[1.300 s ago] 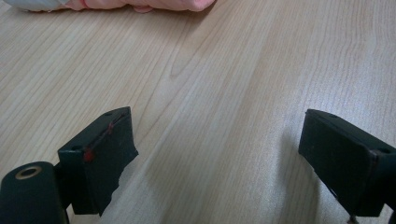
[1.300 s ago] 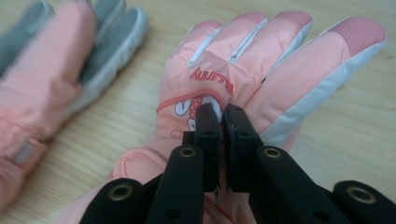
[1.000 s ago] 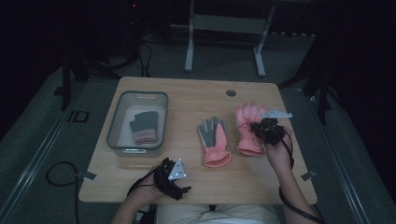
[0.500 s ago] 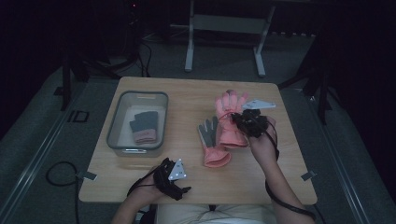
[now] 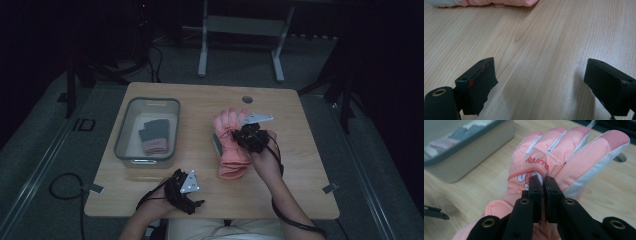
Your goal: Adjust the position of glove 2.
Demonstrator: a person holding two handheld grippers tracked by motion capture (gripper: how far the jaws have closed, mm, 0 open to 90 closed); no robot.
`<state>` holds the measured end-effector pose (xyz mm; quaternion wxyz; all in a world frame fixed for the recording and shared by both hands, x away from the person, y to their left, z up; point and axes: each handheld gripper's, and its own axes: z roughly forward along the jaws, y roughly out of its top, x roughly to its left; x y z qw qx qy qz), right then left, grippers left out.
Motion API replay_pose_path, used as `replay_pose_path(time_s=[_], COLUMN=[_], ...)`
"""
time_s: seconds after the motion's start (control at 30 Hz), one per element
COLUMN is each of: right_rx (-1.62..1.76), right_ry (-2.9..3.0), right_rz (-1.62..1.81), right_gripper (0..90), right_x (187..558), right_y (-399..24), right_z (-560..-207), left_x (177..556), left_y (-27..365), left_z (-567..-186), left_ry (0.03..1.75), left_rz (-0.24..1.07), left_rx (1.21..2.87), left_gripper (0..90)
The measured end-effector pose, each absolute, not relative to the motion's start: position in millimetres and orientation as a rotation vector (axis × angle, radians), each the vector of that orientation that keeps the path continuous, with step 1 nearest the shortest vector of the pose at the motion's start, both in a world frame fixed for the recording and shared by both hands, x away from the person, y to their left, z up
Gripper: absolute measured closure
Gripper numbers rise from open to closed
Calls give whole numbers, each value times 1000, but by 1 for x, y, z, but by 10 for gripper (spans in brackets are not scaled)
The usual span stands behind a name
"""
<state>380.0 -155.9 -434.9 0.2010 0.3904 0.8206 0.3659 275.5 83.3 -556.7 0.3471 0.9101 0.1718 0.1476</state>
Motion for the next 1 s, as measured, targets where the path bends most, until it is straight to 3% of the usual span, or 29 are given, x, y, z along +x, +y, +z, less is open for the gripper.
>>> replay_pose_path(time_s=[0.57,0.8,1.0], right_rx=[1184,1165,1121], right_ry=[2356,2334,2305], right_rz=[902,947,1032], right_gripper=[813,671,627], right_x=[397,395,388], right_y=[-149,-150,-159], right_z=[-489,-478,-458], left_x=[275,275,275], left_y=[82,81,80], left_z=[-557,-557,-555], left_ry=[442,448,487], left_rz=[381,368,368], left_rx=[2364,2364,2353], left_gripper=[102,102,102])
